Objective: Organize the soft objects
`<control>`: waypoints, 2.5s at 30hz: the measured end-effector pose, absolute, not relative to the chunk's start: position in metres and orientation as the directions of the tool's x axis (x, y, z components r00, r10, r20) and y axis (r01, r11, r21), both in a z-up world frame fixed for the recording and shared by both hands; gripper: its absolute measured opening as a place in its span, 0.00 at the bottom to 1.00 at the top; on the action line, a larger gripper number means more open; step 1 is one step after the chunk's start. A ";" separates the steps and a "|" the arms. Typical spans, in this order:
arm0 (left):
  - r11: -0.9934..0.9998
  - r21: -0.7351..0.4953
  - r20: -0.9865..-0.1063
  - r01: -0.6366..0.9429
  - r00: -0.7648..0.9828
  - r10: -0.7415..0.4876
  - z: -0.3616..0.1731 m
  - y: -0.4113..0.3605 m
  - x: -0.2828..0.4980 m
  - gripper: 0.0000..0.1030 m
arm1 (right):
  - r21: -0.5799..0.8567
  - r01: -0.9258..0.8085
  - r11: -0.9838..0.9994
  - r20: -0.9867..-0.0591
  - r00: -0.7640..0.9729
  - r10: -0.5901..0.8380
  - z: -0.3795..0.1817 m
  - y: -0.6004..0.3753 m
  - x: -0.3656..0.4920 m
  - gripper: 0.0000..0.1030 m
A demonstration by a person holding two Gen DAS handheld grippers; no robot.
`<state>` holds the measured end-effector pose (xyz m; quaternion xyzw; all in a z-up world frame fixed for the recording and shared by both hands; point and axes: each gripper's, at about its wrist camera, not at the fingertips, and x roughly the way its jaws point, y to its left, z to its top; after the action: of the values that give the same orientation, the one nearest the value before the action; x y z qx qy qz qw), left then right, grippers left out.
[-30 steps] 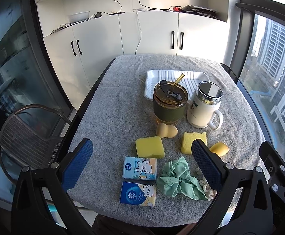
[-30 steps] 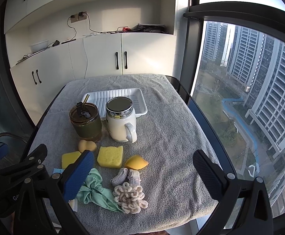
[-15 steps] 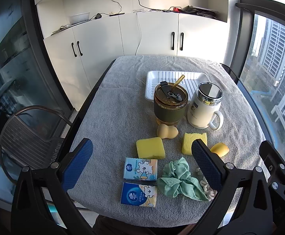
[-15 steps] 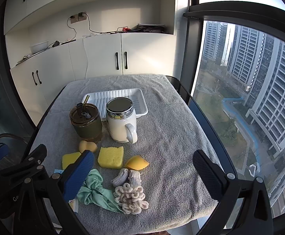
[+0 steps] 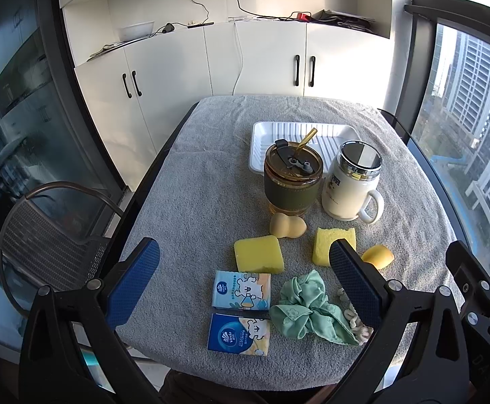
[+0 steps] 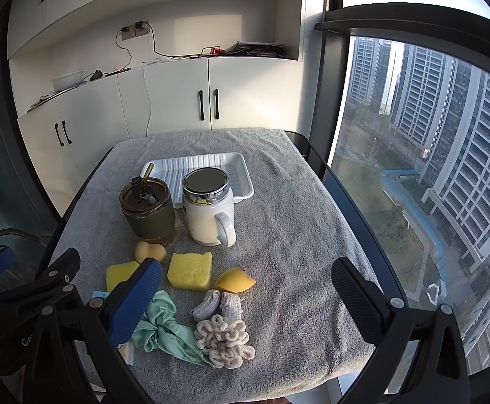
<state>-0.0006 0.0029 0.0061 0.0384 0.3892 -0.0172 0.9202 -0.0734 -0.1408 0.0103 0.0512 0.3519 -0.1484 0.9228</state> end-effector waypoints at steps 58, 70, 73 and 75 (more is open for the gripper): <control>0.989 -0.002 -0.947 0.145 0.316 -0.048 -0.180 0.029 0.005 1.00 | 0.056 0.123 0.991 -0.889 0.458 -0.006 -0.134 -0.160 -0.049 0.95; 0.991 -0.008 -0.930 0.134 0.364 -0.057 -0.177 0.036 0.007 1.00 | 0.026 0.074 0.997 -0.940 0.341 -0.001 -0.178 -0.142 -0.034 0.86; 0.989 0.002 -0.922 0.145 0.384 -0.054 -0.180 0.032 0.000 1.00 | 0.026 0.071 0.997 -0.931 0.366 -0.001 -0.180 -0.140 -0.039 0.87; 0.989 -0.009 -0.932 0.146 0.357 -0.061 -0.179 0.032 0.002 1.00 | 0.019 0.060 0.998 -0.926 0.378 -0.005 -0.182 -0.139 -0.043 0.90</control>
<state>0.0019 0.0320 -0.1793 0.0375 0.5635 -0.0628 0.8229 -0.0435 -0.1389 -0.1817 0.0249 0.5572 -0.0197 0.8298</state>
